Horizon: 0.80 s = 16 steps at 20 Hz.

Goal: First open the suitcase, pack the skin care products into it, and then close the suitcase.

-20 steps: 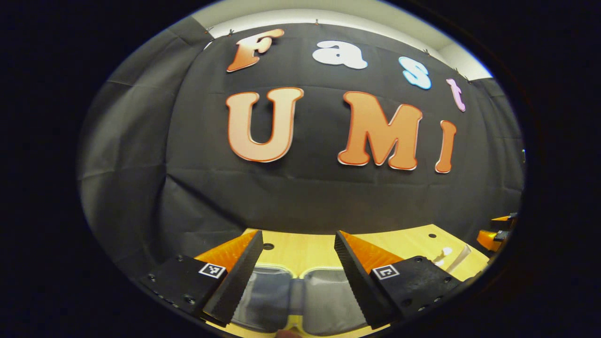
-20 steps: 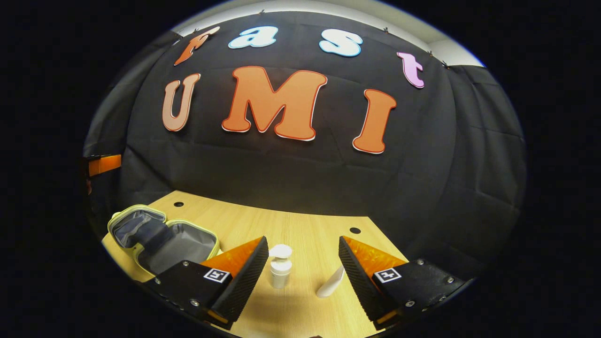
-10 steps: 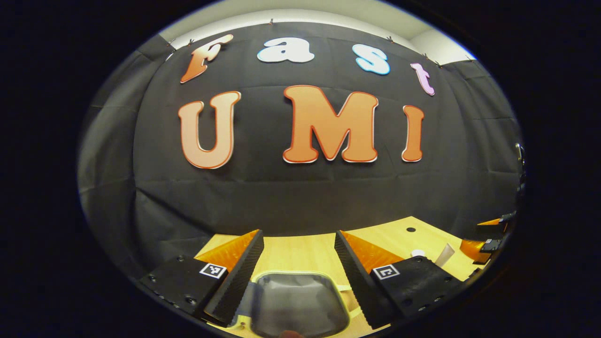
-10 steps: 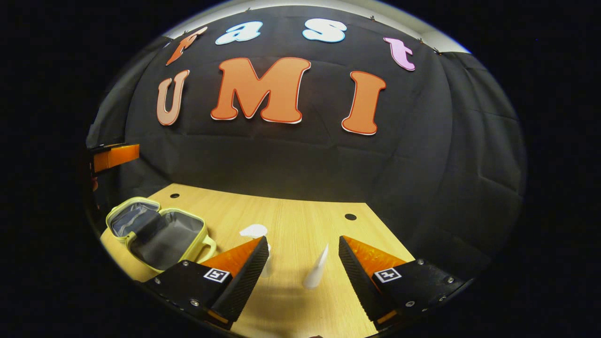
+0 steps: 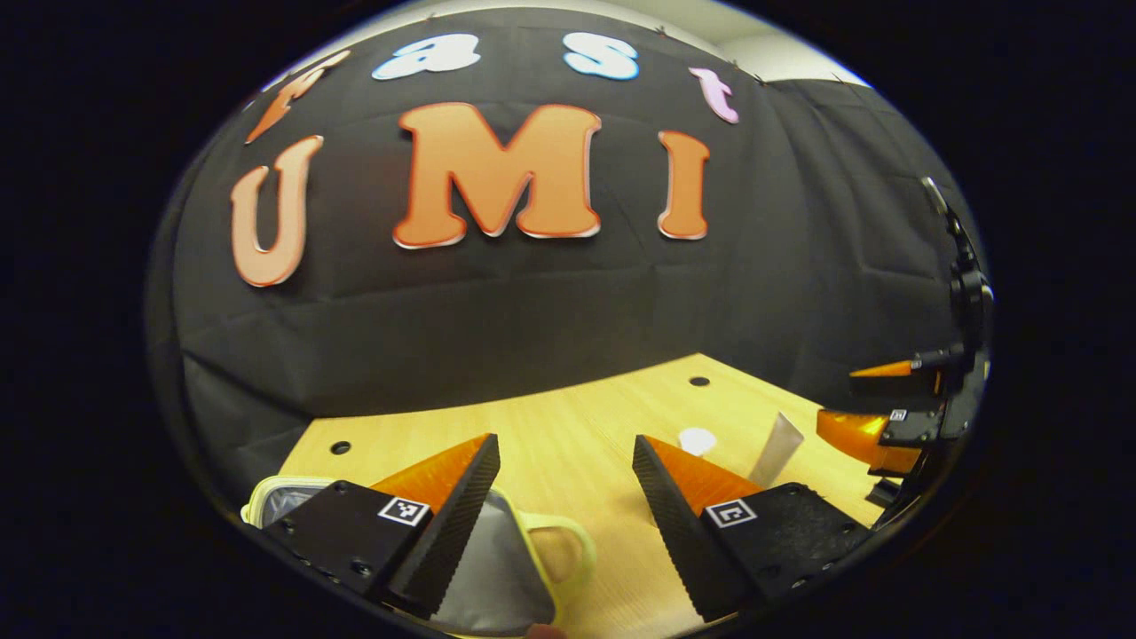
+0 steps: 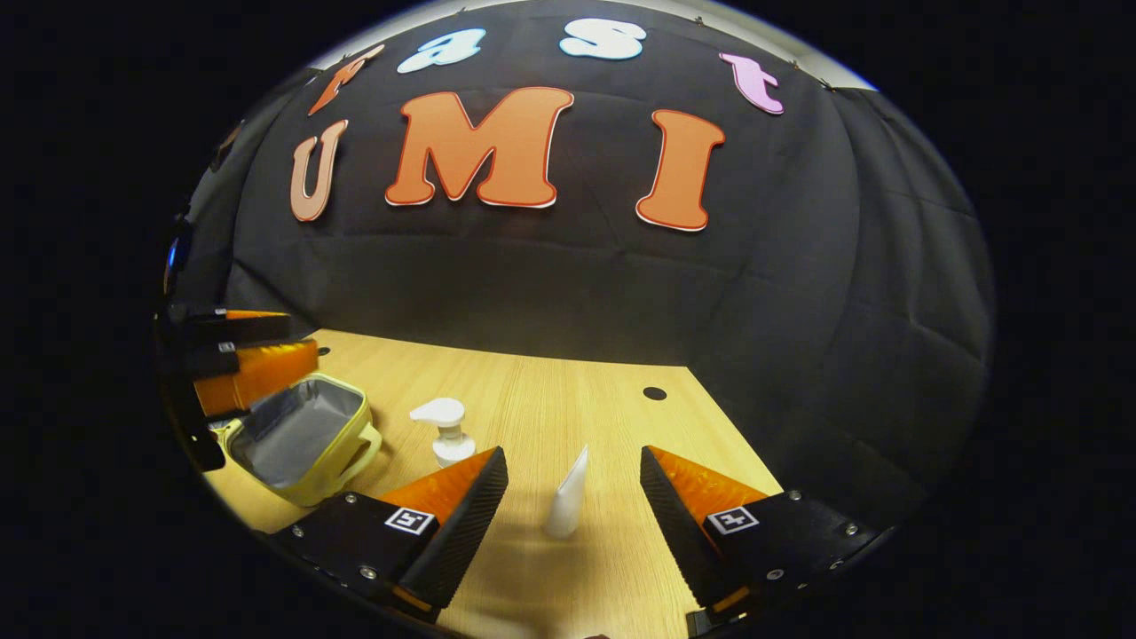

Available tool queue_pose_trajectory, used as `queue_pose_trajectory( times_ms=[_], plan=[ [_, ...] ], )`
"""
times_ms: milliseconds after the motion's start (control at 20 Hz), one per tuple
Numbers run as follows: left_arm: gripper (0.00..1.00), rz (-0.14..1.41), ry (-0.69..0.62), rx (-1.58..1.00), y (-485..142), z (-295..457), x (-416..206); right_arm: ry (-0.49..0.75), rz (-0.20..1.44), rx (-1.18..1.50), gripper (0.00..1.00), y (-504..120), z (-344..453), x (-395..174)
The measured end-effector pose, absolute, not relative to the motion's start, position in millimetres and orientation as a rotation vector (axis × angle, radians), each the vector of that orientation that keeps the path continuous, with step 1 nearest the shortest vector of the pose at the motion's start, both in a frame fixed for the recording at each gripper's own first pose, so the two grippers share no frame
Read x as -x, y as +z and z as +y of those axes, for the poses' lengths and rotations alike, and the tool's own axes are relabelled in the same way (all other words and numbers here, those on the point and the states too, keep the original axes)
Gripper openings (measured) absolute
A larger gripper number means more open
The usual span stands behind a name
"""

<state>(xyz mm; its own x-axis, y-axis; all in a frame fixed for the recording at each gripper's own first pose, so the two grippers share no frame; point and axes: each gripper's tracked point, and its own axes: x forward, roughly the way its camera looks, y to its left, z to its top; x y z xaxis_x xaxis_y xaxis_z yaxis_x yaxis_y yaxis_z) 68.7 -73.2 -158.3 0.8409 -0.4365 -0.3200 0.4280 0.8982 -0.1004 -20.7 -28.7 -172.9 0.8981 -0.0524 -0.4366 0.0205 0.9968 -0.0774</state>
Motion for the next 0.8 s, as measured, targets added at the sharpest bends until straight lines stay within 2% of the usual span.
queue_pose_trajectory(
  times_ms=[500,800],
  plan=[
    [0.98,0.528,-0.615,-0.109,-255.7,-155.5,-60.8,-0.035,0.515,0.085,0.96,-193.6,-48.7,16.2],
    [0.99,0.608,-0.633,-0.104,-299.5,-181.8,-63.4,-0.067,0.555,0.094,0.96,-202.2,-71.4,22.0]
  ],
)
